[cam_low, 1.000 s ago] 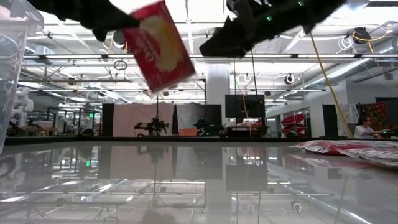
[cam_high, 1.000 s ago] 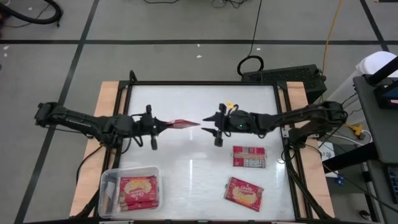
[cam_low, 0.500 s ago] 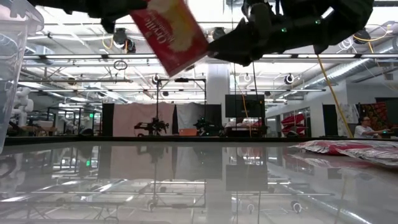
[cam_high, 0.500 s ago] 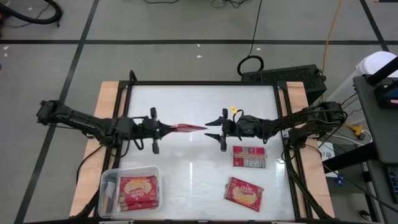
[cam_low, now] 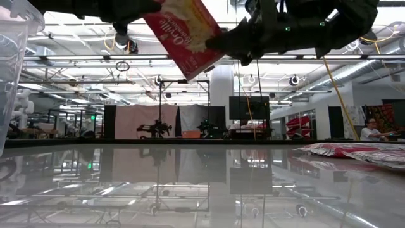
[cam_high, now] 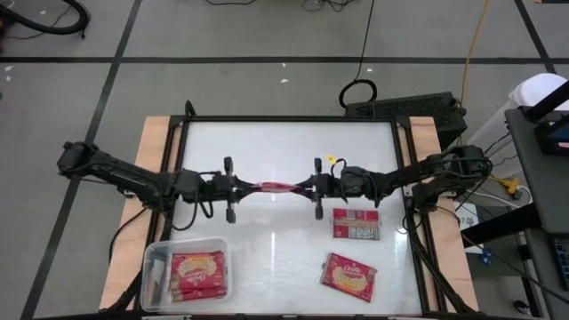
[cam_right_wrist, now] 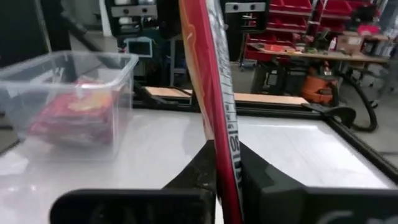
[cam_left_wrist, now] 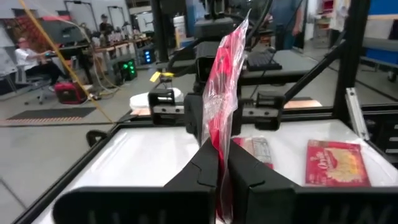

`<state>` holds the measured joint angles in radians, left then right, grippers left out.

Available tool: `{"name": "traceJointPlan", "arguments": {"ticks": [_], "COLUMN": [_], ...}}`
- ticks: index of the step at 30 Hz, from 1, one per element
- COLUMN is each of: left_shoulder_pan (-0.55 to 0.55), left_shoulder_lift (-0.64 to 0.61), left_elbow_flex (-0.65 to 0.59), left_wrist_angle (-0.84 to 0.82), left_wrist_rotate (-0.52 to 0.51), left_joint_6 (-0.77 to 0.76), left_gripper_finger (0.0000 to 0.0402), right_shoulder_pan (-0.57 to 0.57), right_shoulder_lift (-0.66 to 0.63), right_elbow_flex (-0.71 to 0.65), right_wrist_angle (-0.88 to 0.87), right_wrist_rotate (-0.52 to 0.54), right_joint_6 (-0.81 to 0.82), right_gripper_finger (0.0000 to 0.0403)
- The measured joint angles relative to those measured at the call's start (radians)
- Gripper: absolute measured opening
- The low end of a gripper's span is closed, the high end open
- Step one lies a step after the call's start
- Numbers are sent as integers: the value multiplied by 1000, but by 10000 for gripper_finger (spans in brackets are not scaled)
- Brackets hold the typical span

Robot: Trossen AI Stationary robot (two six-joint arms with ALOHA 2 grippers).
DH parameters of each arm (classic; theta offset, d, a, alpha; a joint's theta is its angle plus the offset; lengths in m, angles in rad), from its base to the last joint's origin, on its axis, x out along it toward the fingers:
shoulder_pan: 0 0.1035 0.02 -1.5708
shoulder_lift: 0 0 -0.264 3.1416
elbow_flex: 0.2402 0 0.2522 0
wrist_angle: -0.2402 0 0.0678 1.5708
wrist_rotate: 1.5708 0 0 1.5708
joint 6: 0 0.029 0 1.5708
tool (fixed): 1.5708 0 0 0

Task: Sort popcorn bags into baskets
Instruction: Put the popcorn bag into the transparent bin

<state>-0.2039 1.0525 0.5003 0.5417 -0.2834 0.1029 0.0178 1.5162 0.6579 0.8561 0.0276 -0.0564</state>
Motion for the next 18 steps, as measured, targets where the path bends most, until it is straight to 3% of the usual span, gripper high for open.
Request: {"name": "traceJointPlan", "arguments": {"ticks": [4,10,13,18], "left_shoulder_pan": [1,3,12,49], "left_shoulder_lift": [-51,-164,-206,-222], "left_elbow_flex": [0,0,0,0], "left_wrist_angle": [-106,-286,-331,-331], "left_wrist_rotate": [-60,-193,-197,-172], "left_joint_6": [-35,-80,-83,-119], "left_gripper_finger": [44,156,200,243], "right_shoulder_pan": [-3,-20,-42,-78], "right_shoulder_lift": [-5,2,5,3], "right_elbow_flex": [32,197,283,361], "right_wrist_angle": [-79,-534,-722,-831], "right_wrist_rotate": [22,58,78,40], "right_joint_6": [53,64,75,118], "right_gripper_finger": [12,10,11,10]}}
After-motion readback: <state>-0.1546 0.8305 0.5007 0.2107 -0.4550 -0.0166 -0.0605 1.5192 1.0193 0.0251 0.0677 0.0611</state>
